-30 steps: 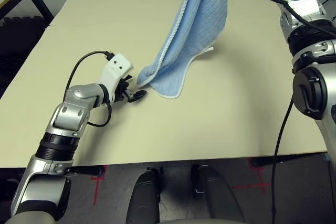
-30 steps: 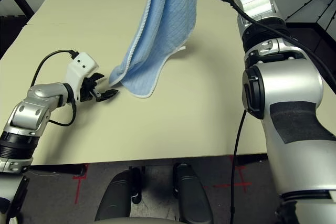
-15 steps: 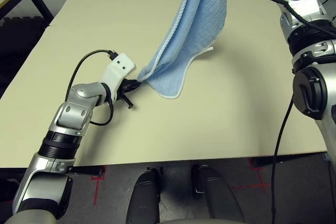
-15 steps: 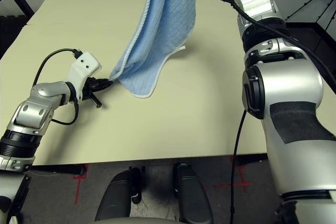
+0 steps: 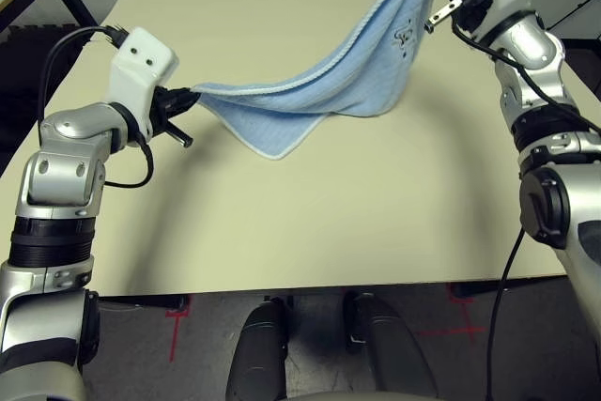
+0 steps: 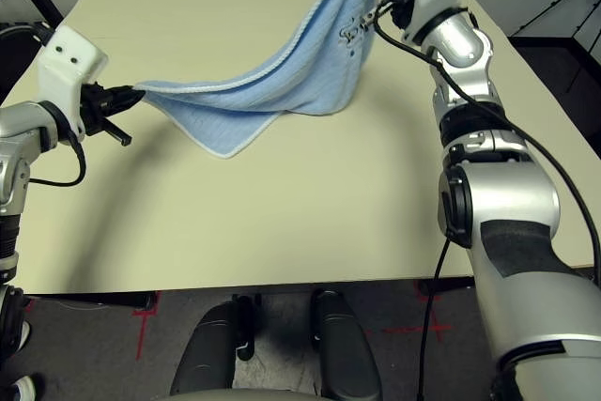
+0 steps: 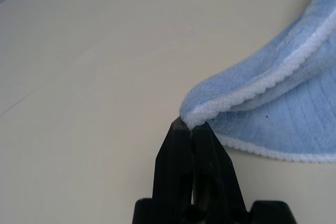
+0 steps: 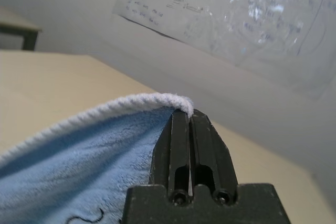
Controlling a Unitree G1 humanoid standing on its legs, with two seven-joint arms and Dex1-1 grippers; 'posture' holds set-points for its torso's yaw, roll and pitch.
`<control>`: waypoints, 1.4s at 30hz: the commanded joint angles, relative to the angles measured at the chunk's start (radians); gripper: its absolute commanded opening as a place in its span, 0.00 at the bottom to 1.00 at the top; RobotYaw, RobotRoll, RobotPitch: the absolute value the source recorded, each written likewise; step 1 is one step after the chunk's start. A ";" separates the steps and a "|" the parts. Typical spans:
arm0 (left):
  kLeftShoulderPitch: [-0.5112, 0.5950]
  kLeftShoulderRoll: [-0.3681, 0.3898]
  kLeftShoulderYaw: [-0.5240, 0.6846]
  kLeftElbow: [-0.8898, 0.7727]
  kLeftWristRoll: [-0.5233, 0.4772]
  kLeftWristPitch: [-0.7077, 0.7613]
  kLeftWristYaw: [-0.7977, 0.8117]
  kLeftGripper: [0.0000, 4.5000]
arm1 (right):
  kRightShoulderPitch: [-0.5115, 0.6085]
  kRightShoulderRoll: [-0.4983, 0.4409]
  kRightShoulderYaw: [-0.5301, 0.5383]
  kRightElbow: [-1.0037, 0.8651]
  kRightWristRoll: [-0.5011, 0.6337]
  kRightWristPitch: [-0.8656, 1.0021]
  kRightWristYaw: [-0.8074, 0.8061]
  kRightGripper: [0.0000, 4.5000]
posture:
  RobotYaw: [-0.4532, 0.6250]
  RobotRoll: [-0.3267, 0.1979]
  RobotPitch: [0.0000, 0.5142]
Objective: Fold the towel and set it aside.
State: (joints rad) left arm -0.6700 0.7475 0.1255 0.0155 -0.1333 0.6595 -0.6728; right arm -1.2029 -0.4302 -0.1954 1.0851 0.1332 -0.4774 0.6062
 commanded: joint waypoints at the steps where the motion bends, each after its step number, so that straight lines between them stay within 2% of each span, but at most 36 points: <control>1: -0.050 -0.077 0.052 -0.011 -0.044 0.016 0.086 0.01 | 0.067 0.029 -0.093 -0.093 0.186 0.300 0.102 0.00 | 0.47 0.62 0.47; 4: -0.080 -0.140 0.088 0.005 -0.060 0.009 0.153 0.01 | 0.138 0.019 -0.110 -0.198 0.245 0.515 0.111 0.00 | 0.46 0.62 0.48; 7: -0.087 -0.140 0.088 0.013 -0.061 0.000 0.169 0.01 | 0.180 0.004 -0.129 -0.285 0.287 0.646 0.088 0.00 | 0.46 0.62 0.49; 12: -0.087 -0.011 0.038 0.027 -0.079 0.050 0.031 0.01 | 0.200 -0.106 -0.171 -0.271 0.310 0.744 0.103 0.00 | 0.46 0.62 0.53; 15: -0.046 0.118 -0.028 -0.007 -0.087 0.099 -0.106 0.01 | 0.200 -0.161 -0.170 -0.244 0.310 0.767 0.162 0.00 | 0.47 0.62 0.55; 17: -0.026 0.176 -0.039 -0.022 -0.099 0.121 -0.155 0.01 | 0.193 -0.197 -0.175 -0.217 0.312 0.782 0.209 0.00 | 0.47 0.62 0.56; 21: -0.025 0.247 -0.027 -0.003 -0.105 0.130 -0.193 0.01 | 0.183 -0.274 -0.162 -0.158 0.302 0.811 0.334 0.00 | 0.48 0.62 0.61; 23: -0.041 0.259 -0.021 0.025 -0.099 0.122 -0.185 0.01 | 0.166 -0.298 -0.154 -0.130 0.297 0.824 0.382 0.00 | 0.48 0.62 0.62; 26: -0.081 0.250 -0.028 0.076 -0.088 0.105 -0.161 0.01 | 0.130 -0.305 -0.129 -0.106 0.288 0.832 0.438 0.00 | 0.48 0.62 0.66; 30: -0.153 0.203 -0.025 0.158 -0.067 0.055 -0.093 0.01 | 0.068 -0.291 -0.131 -0.029 0.250 0.744 0.378 0.00 | 0.48 0.62 0.70; 34: -0.328 0.117 -0.020 0.416 0.036 -0.211 0.123 0.01 | -0.033 -0.249 -0.137 0.091 0.192 0.558 0.195 0.00 | 0.49 0.62 0.74; 42: -0.580 0.038 -0.030 0.873 0.122 -0.587 0.346 0.01 | -0.162 -0.183 -0.151 0.197 0.123 0.366 -0.055 0.00 | 0.50 0.62 0.78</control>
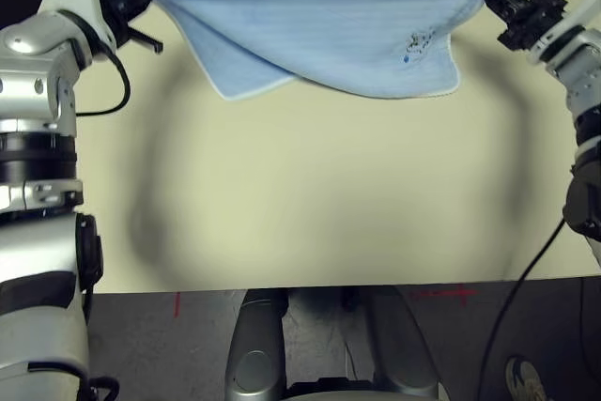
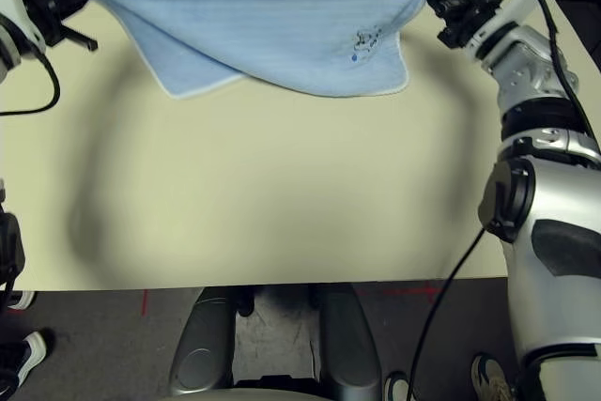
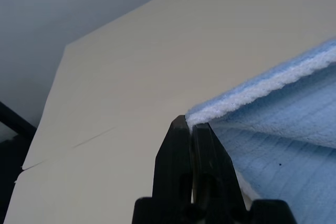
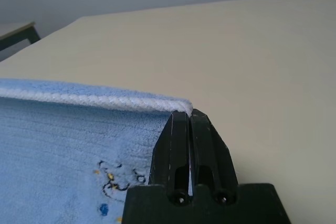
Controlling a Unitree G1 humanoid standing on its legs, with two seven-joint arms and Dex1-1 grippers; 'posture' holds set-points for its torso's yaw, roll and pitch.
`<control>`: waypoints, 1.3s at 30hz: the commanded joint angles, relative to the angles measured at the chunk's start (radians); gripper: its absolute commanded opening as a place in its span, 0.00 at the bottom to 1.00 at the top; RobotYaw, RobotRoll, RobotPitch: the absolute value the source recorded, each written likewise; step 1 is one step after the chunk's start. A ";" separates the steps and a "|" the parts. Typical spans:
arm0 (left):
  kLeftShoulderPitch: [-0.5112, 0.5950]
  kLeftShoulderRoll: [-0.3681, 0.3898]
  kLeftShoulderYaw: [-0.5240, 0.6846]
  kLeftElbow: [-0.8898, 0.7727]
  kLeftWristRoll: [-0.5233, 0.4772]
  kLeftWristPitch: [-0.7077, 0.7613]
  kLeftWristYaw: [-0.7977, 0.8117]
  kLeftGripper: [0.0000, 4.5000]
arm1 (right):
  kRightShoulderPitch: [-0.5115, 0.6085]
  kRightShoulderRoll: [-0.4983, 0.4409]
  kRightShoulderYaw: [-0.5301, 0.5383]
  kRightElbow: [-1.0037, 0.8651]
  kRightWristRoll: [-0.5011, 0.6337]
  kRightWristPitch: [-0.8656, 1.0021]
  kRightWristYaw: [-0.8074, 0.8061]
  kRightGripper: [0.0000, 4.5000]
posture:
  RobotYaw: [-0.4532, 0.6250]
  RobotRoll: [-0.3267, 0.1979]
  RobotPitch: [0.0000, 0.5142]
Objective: Fold the towel and set it aside.
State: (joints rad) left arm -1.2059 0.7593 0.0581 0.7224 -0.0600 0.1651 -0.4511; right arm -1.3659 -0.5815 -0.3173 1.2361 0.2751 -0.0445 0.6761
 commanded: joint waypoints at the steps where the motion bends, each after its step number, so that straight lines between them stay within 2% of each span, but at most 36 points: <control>1: -0.073 0.020 0.040 0.217 0.054 -0.135 0.153 0.01 | -0.008 -0.026 -0.032 0.052 -0.024 -0.088 -0.151 0.00 | 0.50 0.62 0.79; 5: -0.168 -0.005 0.060 0.365 0.049 -0.298 0.231 0.01 | -0.047 -0.006 -0.070 0.062 -0.011 -0.182 -0.219 0.00 | 0.50 0.62 0.79; 10: -0.227 -0.015 0.091 0.405 0.016 -0.526 0.236 0.01 | -0.084 -0.019 -0.135 0.060 0.028 -0.300 -0.252 0.00 | 0.49 0.62 0.77; 16: -0.237 -0.005 0.125 0.422 -0.012 -0.615 0.189 0.01 | -0.103 -0.038 -0.164 0.063 0.030 -0.341 -0.252 0.00 | 0.49 0.62 0.77; 19: -0.199 0.018 0.113 0.400 -0.010 -0.533 0.118 0.01 | -0.074 -0.041 -0.138 0.061 0.018 -0.299 -0.151 0.00 | 0.49 0.62 0.77; 23: -0.015 0.069 0.106 0.218 -0.022 -0.406 -0.010 0.01 | 0.019 -0.048 -0.081 0.043 -0.011 -0.231 0.084 0.00 | 0.48 0.62 0.77; 28: 0.336 0.092 0.148 -0.206 -0.099 -0.129 -0.097 0.01 | 0.140 -0.072 -0.044 0.012 -0.018 -0.139 0.289 0.00 | 0.49 0.62 0.76; 31: 0.490 0.116 0.170 -0.428 -0.160 0.028 -0.159 0.01 | 0.204 -0.099 -0.029 -0.005 -0.025 -0.106 0.370 0.00 | 0.48 0.62 0.76; 36: 0.566 0.188 0.180 -0.527 -0.201 0.135 -0.248 0.01 | 0.255 -0.140 0.003 -0.031 -0.028 -0.039 0.502 0.00 | 0.47 0.62 0.76; 39: 0.607 0.244 0.157 -0.568 -0.251 0.223 -0.370 0.01 | 0.267 -0.172 0.035 -0.051 -0.039 0.018 0.607 0.00 | 0.47 0.62 0.75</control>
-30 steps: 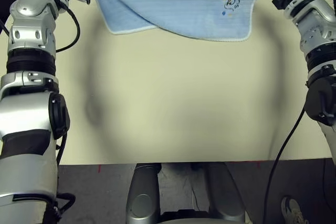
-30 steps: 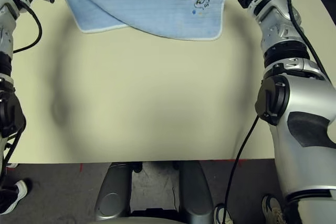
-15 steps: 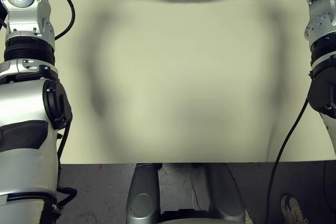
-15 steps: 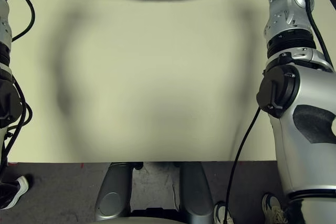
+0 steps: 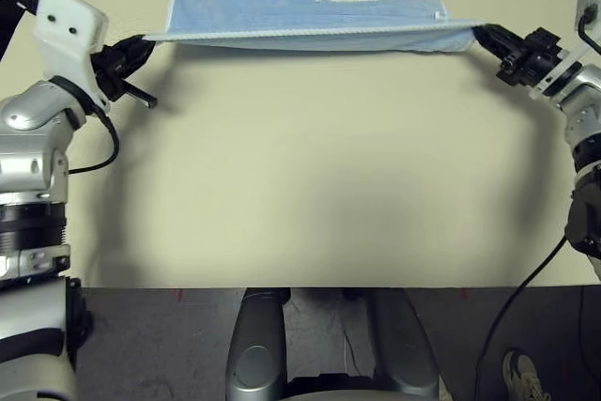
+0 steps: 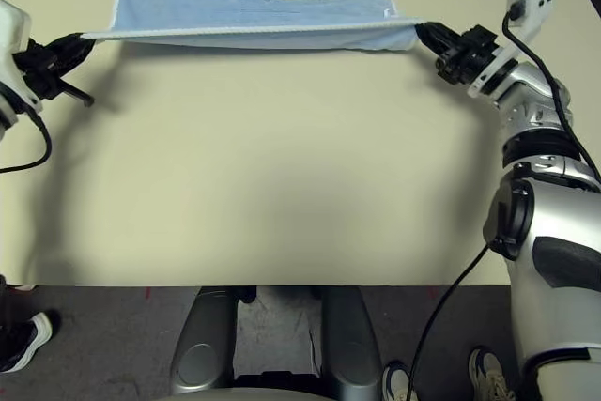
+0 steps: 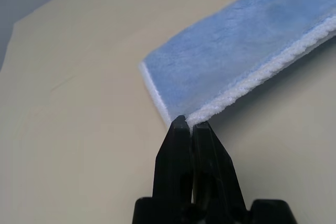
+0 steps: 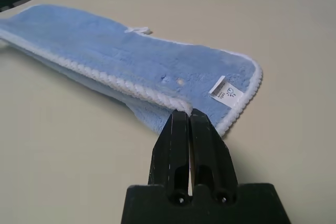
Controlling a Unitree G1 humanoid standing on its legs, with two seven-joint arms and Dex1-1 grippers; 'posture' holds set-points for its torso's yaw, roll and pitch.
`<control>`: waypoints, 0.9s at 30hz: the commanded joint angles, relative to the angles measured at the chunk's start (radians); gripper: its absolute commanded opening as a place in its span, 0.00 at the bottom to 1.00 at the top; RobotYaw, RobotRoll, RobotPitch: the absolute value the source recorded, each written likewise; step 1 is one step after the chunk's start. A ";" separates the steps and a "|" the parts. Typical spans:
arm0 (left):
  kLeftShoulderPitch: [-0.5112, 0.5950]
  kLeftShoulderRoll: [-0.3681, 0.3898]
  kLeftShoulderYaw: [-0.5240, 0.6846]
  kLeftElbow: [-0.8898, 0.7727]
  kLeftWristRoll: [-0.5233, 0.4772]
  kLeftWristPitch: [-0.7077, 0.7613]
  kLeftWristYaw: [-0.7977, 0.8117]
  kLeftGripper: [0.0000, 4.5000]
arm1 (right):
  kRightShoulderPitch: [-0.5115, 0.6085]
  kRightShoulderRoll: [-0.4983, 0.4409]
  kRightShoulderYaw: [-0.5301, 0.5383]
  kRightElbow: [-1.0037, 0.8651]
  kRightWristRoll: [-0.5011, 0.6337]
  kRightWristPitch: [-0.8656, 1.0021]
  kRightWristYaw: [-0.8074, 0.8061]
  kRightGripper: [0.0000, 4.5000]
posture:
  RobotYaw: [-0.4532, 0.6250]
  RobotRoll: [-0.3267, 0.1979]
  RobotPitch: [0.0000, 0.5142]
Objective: Fold the towel and set it aside.
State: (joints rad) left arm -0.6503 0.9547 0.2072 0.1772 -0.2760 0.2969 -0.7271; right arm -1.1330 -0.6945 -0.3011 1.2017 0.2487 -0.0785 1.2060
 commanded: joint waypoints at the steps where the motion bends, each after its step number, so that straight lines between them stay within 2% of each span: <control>1: 0.060 0.062 0.002 -0.035 -0.048 0.119 -0.123 0.01 | 0.036 -0.065 0.028 -0.022 -0.015 0.065 0.098 0.00 | 0.47 0.62 0.75; 5: 0.114 0.130 -0.021 -0.081 -0.068 0.178 -0.250 0.01 | 0.063 -0.097 0.088 -0.057 -0.056 0.050 0.189 0.00 | 0.46 0.62 0.74; 9: 0.212 0.208 -0.036 -0.140 -0.086 0.211 -0.387 0.01 | 0.090 -0.121 0.139 -0.081 -0.093 0.014 0.257 0.00 | 0.46 0.62 0.74; 13: 0.270 0.249 -0.033 -0.178 -0.094 0.225 -0.453 0.01 | 0.141 -0.165 0.222 -0.127 -0.127 -0.008 0.392 0.00 | 0.46 0.62 0.74; 19: 0.295 0.285 -0.041 -0.176 -0.077 0.204 -0.515 0.01 | 0.203 -0.220 0.344 -0.226 -0.061 0.035 0.408 0.00 | 0.46 0.62 0.74; 23: 0.270 0.303 -0.062 -0.148 -0.063 0.184 -0.557 0.01 | 0.225 -0.250 0.412 -0.309 0.007 0.095 0.408 0.00 | 0.46 0.62 0.74; 27: 0.224 0.308 -0.089 -0.116 -0.045 0.179 -0.575 0.01 | 0.204 -0.223 0.383 -0.315 -0.002 0.082 0.406 0.00 | 0.46 0.62 0.73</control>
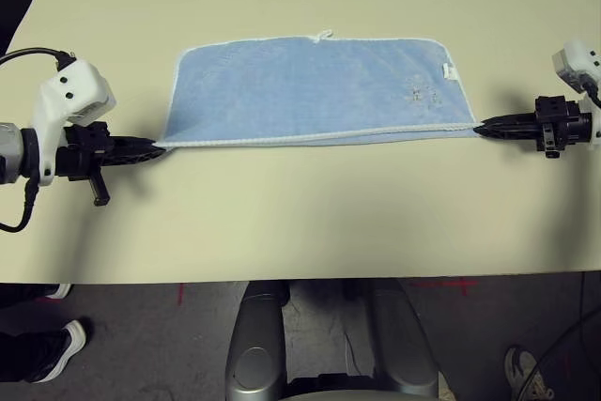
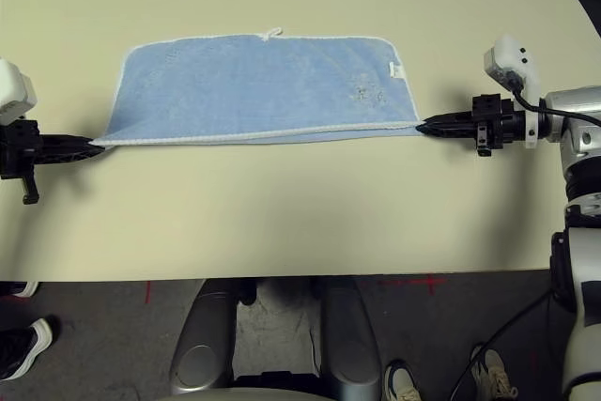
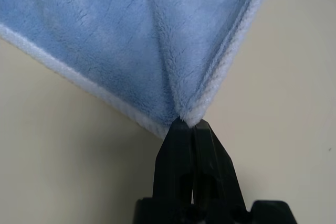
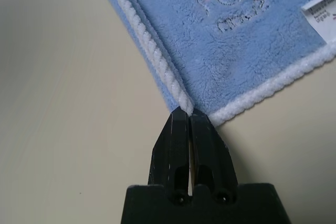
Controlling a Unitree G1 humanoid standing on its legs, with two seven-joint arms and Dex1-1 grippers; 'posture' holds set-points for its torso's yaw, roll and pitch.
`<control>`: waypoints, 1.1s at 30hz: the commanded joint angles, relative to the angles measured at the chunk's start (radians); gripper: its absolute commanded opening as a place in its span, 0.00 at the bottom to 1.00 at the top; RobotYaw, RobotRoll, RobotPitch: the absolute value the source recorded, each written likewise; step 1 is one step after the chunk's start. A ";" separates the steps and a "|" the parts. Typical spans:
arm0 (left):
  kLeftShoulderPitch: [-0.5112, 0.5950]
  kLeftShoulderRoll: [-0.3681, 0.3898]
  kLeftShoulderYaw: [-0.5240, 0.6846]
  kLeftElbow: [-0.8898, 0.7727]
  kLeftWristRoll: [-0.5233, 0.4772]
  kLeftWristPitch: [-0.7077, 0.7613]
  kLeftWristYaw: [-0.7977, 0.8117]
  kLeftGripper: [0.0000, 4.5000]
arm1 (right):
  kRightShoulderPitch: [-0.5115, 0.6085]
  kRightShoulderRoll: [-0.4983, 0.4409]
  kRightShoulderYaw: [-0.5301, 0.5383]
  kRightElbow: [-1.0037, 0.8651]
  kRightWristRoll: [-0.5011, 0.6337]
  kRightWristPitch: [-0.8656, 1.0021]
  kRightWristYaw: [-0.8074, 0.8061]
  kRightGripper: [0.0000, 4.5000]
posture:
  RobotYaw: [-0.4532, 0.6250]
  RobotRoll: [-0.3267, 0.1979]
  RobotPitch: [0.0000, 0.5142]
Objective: Fold the towel and set it aside.
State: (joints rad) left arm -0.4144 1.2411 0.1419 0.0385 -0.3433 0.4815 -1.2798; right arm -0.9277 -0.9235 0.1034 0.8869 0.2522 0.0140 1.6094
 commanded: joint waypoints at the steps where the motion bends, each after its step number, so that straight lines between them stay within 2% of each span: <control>1: -0.021 0.022 -0.030 0.030 0.026 -0.006 -0.027 0.01 | -0.009 0.015 -0.032 0.009 -0.011 -0.019 -0.005 0.00 | 0.46 0.62 0.72; 7: -0.133 -0.005 -0.082 0.114 0.081 -0.046 -0.026 0.01 | -0.060 0.067 -0.073 0.092 -0.043 -0.079 -0.092 0.00 | 0.47 0.62 0.71; 16: -0.437 -0.141 -0.215 0.396 0.219 -0.157 -0.020 0.01 | -0.200 0.130 -0.103 0.282 -0.110 -0.167 -0.214 0.00 | 0.46 0.62 0.69; 23: -0.602 -0.202 -0.277 0.598 0.304 -0.242 -0.063 0.01 | -0.249 0.137 -0.117 0.373 -0.166 -0.229 -0.347 0.00 | 0.46 0.62 0.67; 33: -0.768 -0.290 -0.289 0.853 0.423 -0.374 0.089 0.01 | -0.263 0.183 -0.134 0.387 -0.218 -0.265 -0.515 0.00 | 0.46 0.62 0.66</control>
State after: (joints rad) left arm -1.1751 0.9483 -0.1392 0.8487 0.0500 0.1261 -1.2156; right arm -1.1918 -0.7312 -0.0145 1.2599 0.0484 -0.2414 1.1240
